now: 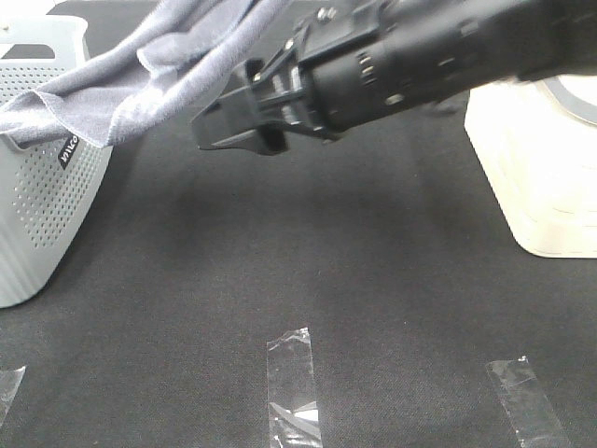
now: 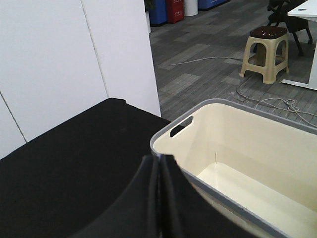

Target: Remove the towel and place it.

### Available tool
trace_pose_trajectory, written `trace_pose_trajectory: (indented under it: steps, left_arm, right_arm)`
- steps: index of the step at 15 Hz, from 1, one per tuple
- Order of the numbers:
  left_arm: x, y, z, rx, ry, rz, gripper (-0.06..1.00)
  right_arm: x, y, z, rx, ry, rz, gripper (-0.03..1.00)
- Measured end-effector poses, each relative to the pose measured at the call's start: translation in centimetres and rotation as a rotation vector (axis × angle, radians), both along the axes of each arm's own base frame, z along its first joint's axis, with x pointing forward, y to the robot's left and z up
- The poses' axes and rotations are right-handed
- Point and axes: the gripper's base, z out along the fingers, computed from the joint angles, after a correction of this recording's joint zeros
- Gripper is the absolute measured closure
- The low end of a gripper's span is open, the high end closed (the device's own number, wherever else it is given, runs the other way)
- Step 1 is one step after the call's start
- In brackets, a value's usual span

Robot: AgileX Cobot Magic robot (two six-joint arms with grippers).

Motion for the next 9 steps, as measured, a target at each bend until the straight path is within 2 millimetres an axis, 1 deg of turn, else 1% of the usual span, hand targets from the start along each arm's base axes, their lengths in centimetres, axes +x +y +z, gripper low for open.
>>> trace_pose_trajectory:
  steps: [2,3,5,7,8,9]
  left_arm:
    - [0.1,0.4,0.3,0.025,-0.031,0.015,0.94]
    - [0.5,0.5,-0.1,0.037,-0.029,0.024,0.94]
    - [2.0,0.5,-1.8,0.067,-0.007,0.045,0.94]
    - [3.3,-0.1,-3.9,0.092,0.029,0.054,0.94]
    - [3.5,-0.3,-4.5,0.097,0.038,0.053,0.94]
    - [3.6,-0.5,-4.6,0.093,0.037,0.051,0.94]
  right_arm:
    - [0.7,0.3,-1.1,-0.001,0.029,-0.047,0.37]
    - [0.7,0.3,-1.2,-0.005,0.030,-0.045,0.37]
    - [0.6,0.2,-1.4,-0.022,0.037,-0.041,0.37]
    - [0.2,-0.3,-2.1,-0.072,0.074,-0.050,0.37]
    - [-0.1,-0.7,-2.3,-0.109,0.094,-0.052,0.37]
    - [-0.5,-1.1,-2.3,-0.146,0.113,-0.050,0.37]
